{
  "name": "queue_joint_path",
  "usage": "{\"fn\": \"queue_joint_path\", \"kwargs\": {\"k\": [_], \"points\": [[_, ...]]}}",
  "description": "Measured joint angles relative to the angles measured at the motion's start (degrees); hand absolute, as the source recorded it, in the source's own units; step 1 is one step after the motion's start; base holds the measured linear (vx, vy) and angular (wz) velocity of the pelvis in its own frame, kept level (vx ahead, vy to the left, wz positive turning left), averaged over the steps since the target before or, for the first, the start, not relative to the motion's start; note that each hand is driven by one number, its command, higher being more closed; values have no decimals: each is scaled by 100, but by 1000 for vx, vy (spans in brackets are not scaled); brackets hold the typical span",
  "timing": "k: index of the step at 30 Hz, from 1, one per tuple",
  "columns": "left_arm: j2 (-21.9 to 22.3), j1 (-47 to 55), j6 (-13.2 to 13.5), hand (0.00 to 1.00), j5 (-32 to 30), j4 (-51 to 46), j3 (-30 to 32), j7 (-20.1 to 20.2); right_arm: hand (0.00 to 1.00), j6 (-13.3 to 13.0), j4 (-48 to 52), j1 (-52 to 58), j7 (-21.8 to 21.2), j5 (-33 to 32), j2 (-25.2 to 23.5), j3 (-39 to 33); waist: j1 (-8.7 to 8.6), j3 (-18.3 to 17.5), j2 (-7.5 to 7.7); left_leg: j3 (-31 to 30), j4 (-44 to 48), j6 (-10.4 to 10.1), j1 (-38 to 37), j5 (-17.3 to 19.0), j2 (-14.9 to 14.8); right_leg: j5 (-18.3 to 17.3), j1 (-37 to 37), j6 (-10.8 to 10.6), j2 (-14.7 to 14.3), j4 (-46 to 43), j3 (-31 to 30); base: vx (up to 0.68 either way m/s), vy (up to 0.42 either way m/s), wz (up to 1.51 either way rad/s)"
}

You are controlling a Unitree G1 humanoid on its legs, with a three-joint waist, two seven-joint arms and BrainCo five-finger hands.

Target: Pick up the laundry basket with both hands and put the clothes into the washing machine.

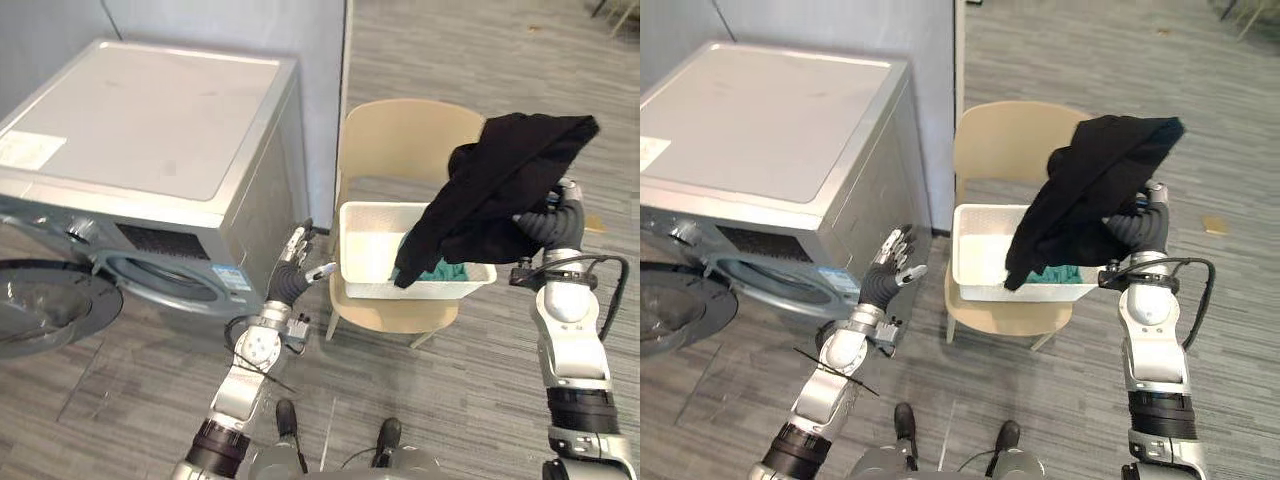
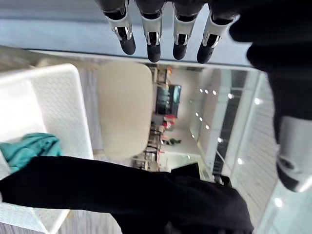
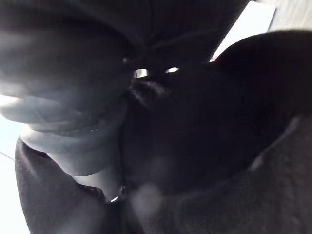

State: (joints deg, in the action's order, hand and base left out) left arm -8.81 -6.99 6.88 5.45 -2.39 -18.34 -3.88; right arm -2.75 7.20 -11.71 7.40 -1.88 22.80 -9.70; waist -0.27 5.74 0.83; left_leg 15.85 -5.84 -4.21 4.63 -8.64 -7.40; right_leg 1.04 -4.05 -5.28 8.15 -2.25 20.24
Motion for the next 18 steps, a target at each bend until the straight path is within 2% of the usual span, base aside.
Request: {"fn": "queue_joint_path", "kwargs": {"k": [3, 6, 10, 12, 18], "points": [[-222, -494, 0, 0, -529, 70, -361, 11, 100, -124, 157, 0, -372, -352, 14, 371, -68, -107, 1, 166, 0, -13, -135, 27, -23, 106, 77, 42, -40, 114, -146, 25, -5, -28], [-395, -1024, 46, 0, -796, 214, -640, 96, 100, -127, 306, 0, -651, -716, 26, 664, -124, -120, 0, 247, 0, -14, -218, 29, -29, 185, 108, 59, -61, 174, -271, 6, -4, -23], [-571, -1289, 117, 0, -851, 515, -935, 271, 100, -135, 327, 0, -867, -1003, 77, 1111, -212, -265, -16, 359, -4, -14, -255, 30, -33, 281, 134, 38, -91, 318, -360, 2, -3, -18], [-625, -1292, 127, 0, -873, 539, -1144, 383, 100, -148, 328, -1, -941, -1176, 87, 1287, -207, -354, -23, 412, -4, -13, -264, 29, -43, 317, 141, 21, -112, 389, -437, 4, -9, -12], [-712, -1516, 131, 0, -891, 711, -1448, 396, 100, -198, 336, -5, -1067, -1399, 133, 1679, -194, -414, -58, 407, -6, -39, -264, 48, -32, 408, 190, 34, -115, 516, -446, 0, -1, -1]]}}
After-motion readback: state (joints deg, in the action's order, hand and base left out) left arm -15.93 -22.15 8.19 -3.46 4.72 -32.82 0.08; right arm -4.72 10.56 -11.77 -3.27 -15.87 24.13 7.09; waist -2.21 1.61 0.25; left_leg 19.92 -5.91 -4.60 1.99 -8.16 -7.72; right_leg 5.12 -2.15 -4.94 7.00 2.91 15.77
